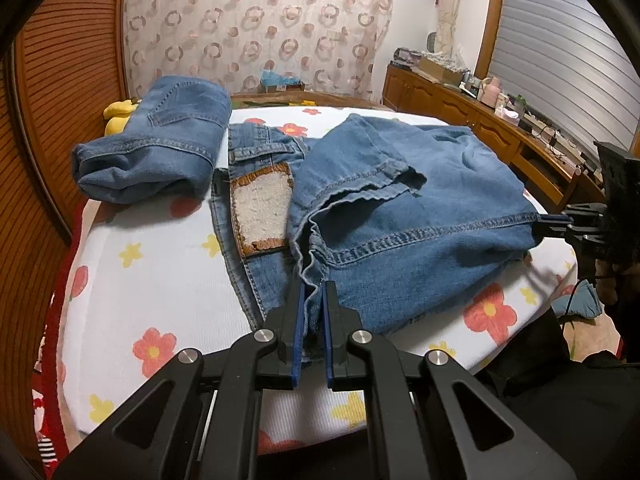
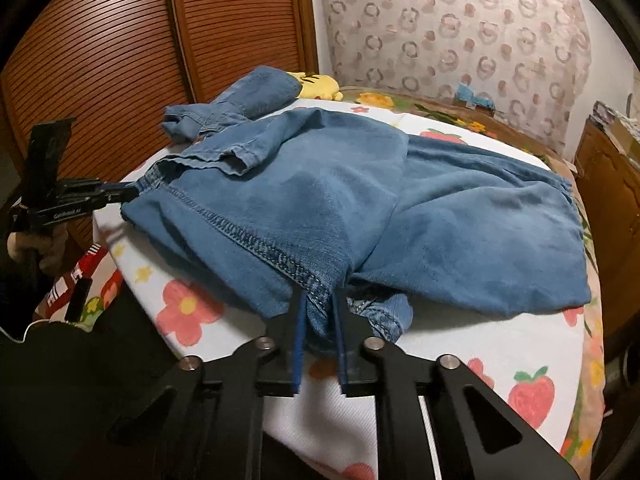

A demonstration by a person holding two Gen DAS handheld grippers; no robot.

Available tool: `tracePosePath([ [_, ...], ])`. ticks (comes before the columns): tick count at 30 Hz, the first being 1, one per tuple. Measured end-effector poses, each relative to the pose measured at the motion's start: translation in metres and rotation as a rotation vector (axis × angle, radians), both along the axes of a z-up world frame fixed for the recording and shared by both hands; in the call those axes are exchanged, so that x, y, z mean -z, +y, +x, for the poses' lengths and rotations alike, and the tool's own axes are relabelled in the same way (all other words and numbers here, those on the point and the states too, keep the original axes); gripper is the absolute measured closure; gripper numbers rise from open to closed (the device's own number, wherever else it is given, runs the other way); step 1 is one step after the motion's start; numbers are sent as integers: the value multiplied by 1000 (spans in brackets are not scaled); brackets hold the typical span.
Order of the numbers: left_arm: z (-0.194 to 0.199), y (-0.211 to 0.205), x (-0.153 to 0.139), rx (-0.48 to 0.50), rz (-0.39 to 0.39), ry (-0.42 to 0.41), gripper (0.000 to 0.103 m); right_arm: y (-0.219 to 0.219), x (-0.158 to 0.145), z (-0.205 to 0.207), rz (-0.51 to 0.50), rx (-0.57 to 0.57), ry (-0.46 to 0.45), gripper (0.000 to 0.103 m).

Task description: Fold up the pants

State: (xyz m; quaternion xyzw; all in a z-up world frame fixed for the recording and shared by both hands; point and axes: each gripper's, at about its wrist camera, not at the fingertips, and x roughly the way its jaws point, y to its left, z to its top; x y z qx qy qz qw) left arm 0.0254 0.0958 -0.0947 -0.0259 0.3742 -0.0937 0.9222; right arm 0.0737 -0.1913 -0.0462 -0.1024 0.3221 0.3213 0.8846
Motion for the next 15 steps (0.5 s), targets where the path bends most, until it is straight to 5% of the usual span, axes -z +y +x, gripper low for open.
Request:
tracePosePath([
  [15,-10,-1,-15,14,16,-18,94,-6,-9,-8,33,32,-35,89],
])
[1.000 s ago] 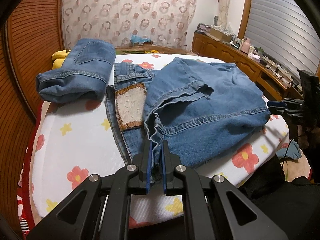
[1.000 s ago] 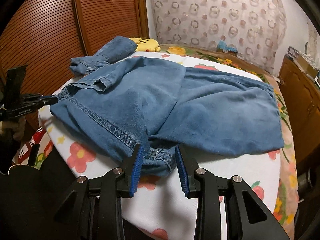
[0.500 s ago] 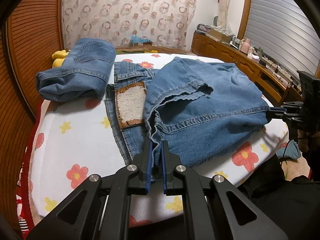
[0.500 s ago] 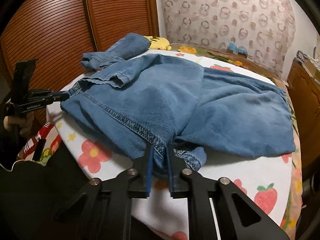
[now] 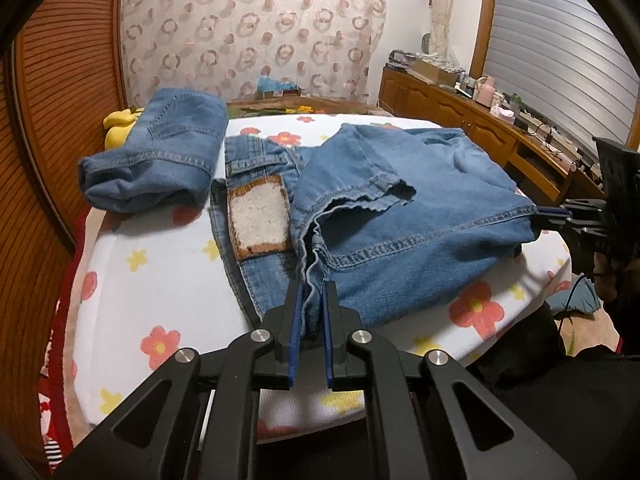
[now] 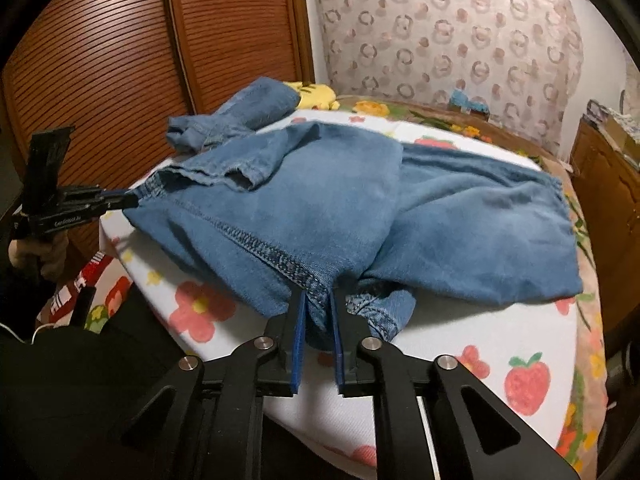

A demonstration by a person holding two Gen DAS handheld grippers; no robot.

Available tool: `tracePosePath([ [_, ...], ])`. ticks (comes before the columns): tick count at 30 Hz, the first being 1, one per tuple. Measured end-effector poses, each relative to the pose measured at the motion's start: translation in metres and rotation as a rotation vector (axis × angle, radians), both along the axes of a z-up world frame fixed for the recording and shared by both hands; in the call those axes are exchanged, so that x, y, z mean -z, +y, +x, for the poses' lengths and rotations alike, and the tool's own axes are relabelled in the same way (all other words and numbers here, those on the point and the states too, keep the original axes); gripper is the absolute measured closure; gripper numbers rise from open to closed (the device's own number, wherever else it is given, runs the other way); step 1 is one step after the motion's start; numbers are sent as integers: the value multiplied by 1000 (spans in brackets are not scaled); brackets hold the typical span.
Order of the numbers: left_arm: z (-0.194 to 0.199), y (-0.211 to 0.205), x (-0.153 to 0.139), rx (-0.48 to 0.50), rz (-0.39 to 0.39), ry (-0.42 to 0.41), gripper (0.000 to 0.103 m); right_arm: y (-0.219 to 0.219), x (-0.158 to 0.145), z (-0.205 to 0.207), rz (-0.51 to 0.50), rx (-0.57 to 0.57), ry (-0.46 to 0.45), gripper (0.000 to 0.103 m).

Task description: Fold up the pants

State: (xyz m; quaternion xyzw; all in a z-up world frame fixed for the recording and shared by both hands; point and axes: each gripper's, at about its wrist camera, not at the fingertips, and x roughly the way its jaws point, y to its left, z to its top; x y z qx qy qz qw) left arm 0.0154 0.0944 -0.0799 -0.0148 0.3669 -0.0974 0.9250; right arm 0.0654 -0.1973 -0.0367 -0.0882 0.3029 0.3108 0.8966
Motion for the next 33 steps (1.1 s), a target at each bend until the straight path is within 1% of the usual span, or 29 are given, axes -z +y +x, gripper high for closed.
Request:
tracePosePath([
  [2,1,0,-4,-2,-2,-7,91,1,-2,-1,6,14,-19,88],
  [3,1,-1,-6,-1,-1,-10,86,1,-4,0,8,24,-30,87],
  [4,2,-2,-8,-2,2,-13,82,0,-5,0,9,35,-40,83],
  [5,3,-2,-10,-5,7,-18,72,1,-5,0,9,44,-50,80],
  [6,4,-3,-11,-7,8,-23,63,1,-6,1,11,54,-63,74],
  [7,5,-4,-13,-7,5,-31,60,2,-6,3,13,65,-71,69],
  [10,11,-8,-19,-4,11,-43,49,5,-4,9,25,75,-87,62],
  [11,14,-10,-20,-6,18,-48,38,7,-2,11,22,79,-92,60],
  [12,17,-13,-22,-3,25,-56,30,10,1,15,20,81,-95,59],
  [14,24,-18,-25,14,24,-64,27,14,8,25,20,86,-84,59],
  [18,43,-35,-33,44,26,-78,27,20,21,44,16,101,-67,58],
  [21,60,-51,-36,77,50,-70,27,21,27,56,3,117,-62,58],
  [25,81,-68,-31,117,76,-39,28,20,31,66,-8,125,-59,58],
  [28,95,-79,-20,136,106,7,32,24,37,70,-15,131,-50,58],
  [29,99,-82,-17,137,114,19,35,25,37,71,-20,134,-51,58],
  [31,104,-86,-10,140,133,45,40,26,35,69,-26,136,-77,58],
  [33,109,-89,-3,141,154,69,49,25,34,66,-30,137,-88,58],
])
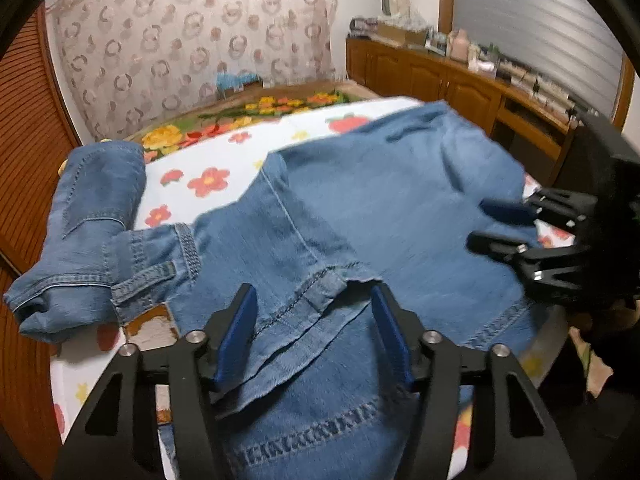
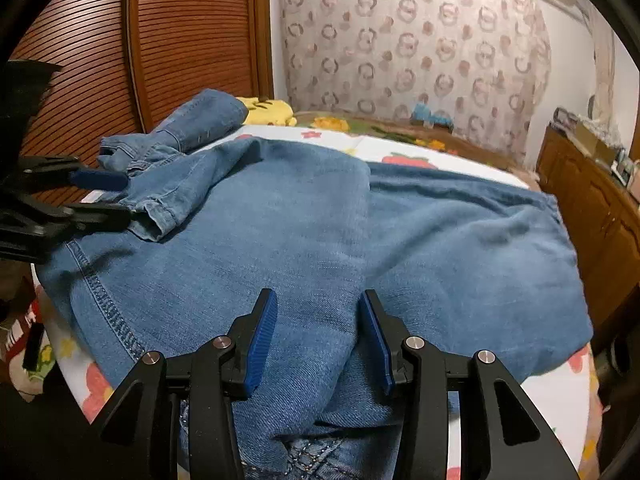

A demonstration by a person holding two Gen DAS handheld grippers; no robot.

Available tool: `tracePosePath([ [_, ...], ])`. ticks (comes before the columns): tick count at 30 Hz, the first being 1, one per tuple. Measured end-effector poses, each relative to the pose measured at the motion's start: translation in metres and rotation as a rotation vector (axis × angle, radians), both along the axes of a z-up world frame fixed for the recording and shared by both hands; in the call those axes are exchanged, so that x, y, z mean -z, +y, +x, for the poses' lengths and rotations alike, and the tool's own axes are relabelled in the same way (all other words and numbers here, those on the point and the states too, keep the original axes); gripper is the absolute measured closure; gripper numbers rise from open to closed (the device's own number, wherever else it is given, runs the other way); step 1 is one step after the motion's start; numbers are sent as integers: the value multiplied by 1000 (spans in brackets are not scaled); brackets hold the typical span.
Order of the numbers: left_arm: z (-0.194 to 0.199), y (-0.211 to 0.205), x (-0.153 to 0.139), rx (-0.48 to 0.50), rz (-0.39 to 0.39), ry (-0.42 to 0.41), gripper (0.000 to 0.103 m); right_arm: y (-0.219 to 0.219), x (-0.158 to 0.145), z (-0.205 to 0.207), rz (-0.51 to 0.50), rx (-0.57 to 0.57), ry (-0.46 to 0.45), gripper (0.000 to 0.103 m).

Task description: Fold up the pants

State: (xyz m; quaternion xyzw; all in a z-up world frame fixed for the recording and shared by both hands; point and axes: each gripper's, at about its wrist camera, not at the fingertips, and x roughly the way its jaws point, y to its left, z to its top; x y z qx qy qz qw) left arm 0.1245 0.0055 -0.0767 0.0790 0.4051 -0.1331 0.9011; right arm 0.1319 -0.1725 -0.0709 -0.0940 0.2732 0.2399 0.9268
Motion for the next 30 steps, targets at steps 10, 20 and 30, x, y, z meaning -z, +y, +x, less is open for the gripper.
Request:
tracePosePath([
  [10,4,21,-16,-71,-4,-62,88,-5,3,-6,15,1,-2,58],
  [20,18,97,-44,-221,-16,-108,88,-7,2,-4,22,1,8,58],
  [30,32,141,-28,-326,-7,-57,69,-8,2,-1,23,1,14,58],
])
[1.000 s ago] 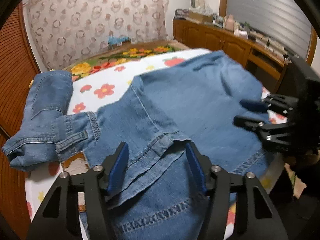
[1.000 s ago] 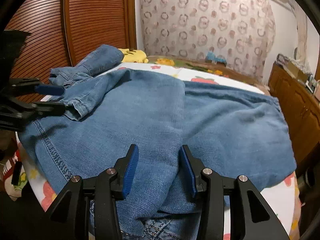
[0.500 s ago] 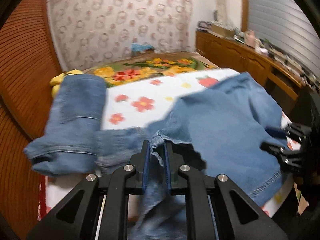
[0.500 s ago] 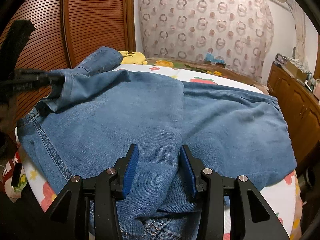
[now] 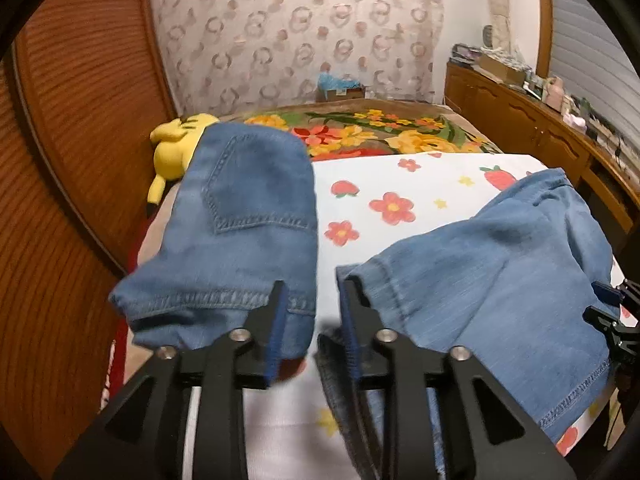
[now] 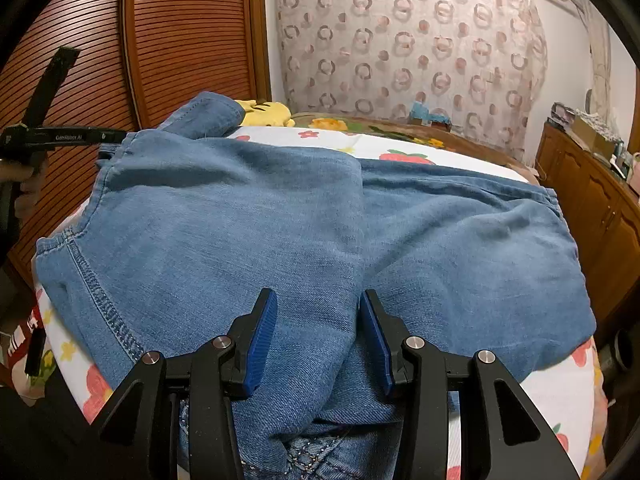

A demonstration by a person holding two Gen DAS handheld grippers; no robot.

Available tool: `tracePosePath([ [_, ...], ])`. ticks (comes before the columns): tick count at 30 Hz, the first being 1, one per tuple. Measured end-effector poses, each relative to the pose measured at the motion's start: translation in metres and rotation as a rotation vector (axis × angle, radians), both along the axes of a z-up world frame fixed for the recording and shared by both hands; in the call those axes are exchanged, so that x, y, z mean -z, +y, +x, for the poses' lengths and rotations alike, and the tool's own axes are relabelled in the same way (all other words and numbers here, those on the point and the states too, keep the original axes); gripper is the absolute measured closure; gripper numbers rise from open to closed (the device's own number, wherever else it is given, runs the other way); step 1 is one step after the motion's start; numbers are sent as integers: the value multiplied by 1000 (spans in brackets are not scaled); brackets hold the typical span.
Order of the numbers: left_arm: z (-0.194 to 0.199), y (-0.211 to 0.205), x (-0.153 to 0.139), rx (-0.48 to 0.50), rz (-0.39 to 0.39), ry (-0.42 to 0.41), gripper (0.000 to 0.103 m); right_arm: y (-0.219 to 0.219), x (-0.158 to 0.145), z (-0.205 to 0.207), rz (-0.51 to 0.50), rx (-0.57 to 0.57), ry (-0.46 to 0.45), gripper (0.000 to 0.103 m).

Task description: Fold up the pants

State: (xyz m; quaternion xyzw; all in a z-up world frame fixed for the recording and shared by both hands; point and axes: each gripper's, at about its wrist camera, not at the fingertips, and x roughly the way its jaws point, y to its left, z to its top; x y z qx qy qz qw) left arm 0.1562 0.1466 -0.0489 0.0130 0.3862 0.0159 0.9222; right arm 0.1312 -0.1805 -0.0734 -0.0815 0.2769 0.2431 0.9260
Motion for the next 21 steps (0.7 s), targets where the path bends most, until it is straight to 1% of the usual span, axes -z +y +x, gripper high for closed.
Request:
tracePosePath([
  [1,-3,2,1,1,-10,-6,66,0,0,0,0,0,0,58],
  [2,-6,3,1,5,-24,-15,58,-1,0,0,0,0,2,58],
  [3,-8,3,1,9,-35,-24,54,0,0,0,0,0,2,58],
  [5,-13,-1,0,21,-40,-38,52,0,0,0,0,1,4,58],
  [8,-19,-10,-1,40,-39,-59,37,0,1,0,0,2,5,58],
  [11,-23,-23,0,66,-28,-66,37,0,1,1,1,2,6,58],
  [15,-33,-39,-4,79,-23,-97,37,-1,1,2,0,2,9,58],
  [18,-40,-51,-7,99,-35,-117,37,-2,-1,1,0,9,10,58],
  [21,-47,-63,-9,122,-46,-131,37,-14,-5,-3,20,20,16,58],
])
